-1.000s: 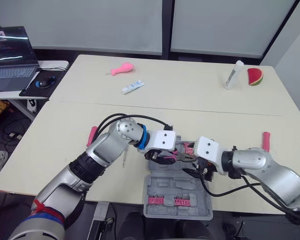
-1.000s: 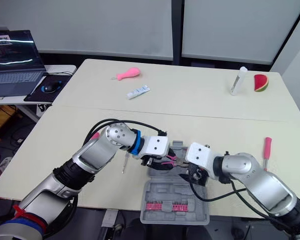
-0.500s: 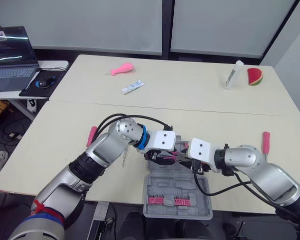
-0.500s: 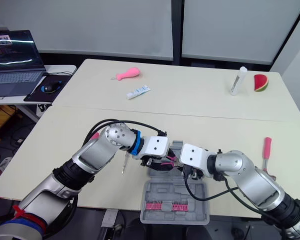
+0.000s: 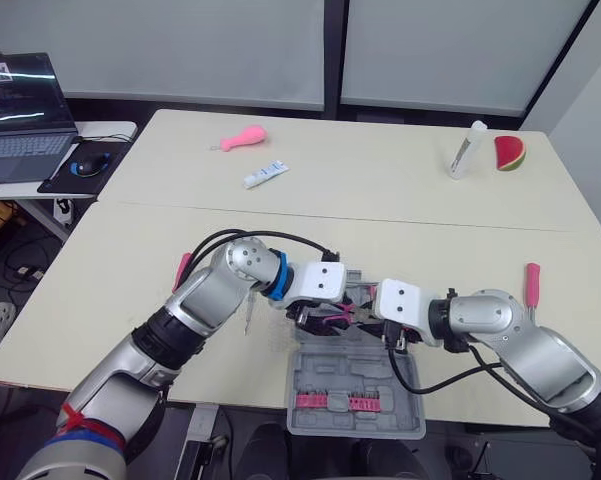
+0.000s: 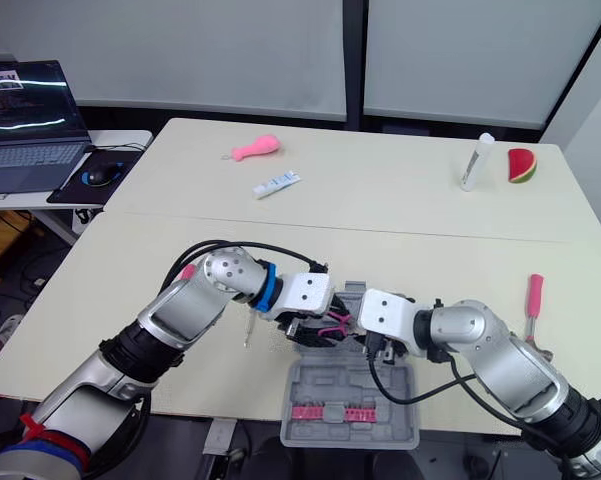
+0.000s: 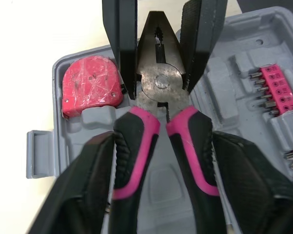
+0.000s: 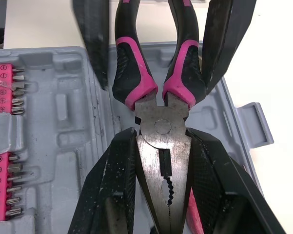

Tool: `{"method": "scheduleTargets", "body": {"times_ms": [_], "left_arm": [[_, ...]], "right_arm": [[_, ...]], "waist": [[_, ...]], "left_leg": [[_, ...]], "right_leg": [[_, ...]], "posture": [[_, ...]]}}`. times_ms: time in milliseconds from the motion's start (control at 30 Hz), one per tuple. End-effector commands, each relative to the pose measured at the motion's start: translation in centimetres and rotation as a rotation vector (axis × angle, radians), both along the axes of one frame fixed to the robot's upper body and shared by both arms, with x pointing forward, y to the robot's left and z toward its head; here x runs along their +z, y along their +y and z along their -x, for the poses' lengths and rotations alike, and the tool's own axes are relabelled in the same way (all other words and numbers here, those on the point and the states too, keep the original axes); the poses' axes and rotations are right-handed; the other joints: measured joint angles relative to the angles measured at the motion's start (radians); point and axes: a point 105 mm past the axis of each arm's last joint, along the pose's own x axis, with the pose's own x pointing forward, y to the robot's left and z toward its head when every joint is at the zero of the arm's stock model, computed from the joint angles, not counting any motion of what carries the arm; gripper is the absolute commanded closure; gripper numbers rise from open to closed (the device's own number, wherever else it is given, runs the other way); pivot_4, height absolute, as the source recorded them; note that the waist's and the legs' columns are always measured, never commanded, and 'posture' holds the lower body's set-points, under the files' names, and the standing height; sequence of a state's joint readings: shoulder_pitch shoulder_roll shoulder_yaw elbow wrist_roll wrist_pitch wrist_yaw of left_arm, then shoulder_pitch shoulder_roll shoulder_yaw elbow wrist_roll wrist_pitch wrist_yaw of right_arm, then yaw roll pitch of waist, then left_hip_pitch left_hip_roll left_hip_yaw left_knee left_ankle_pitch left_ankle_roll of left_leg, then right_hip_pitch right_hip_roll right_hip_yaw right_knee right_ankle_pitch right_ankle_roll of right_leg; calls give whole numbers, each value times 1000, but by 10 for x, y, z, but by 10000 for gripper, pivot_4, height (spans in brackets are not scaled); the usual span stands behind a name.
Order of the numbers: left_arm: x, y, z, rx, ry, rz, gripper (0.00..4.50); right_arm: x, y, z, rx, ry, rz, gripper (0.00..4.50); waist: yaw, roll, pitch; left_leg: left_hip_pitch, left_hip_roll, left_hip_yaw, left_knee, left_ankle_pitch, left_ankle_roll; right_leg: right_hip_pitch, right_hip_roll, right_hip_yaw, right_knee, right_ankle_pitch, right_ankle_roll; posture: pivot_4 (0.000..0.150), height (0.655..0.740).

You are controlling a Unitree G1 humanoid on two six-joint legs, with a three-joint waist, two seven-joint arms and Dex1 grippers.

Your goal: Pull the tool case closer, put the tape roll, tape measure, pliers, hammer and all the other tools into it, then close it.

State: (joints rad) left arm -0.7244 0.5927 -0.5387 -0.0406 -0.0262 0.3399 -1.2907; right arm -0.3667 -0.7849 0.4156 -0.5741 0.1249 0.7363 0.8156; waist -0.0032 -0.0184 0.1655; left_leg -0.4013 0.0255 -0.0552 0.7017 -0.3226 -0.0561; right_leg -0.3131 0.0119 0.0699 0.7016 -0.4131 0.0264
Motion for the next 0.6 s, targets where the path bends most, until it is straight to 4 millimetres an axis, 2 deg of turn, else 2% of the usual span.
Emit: {"method": "scheduleTargets", "body": {"times_ms": [33,167,333,467,600], "left_arm": [[16,13,-8,27,-40,58,0],[23,49,-13,52,-36,76,0],[22,85,-8,39,-33,96,0],[13,97,2,15,-32,120,0],[9,98,10,6,-5,160,0]], "right_arm": [[23,2,3,35,-68,-31,32399],[28,-11,2,45,-79,17,32399],[29,-25,-2,113,-83,136,32399],[22,-23,-9,193,-63,228,32399],[16,-20,-22,224,-51,280,32399]], "waist": [[0,0,0],[-4,0,0],[-6,1,0],[-15,1,1],[-26,1,1]], "left_leg": [[0,0,0,0,0,0],[0,0,1,0,0,0],[1,0,1,0,0,0],[1,1,1,1,0,0],[1,2,0,1,0,0]], "right_leg": [[0,0,0,0,0,0],[-2,-1,0,2,0,0],[-5,-1,-1,6,0,0],[-5,-2,-1,7,0,0],[-6,-2,-1,10,0,0]], "posture": [[1500,7400],[1500,7400],[1500,7400],[1500,7400],[1500,7400]]}}
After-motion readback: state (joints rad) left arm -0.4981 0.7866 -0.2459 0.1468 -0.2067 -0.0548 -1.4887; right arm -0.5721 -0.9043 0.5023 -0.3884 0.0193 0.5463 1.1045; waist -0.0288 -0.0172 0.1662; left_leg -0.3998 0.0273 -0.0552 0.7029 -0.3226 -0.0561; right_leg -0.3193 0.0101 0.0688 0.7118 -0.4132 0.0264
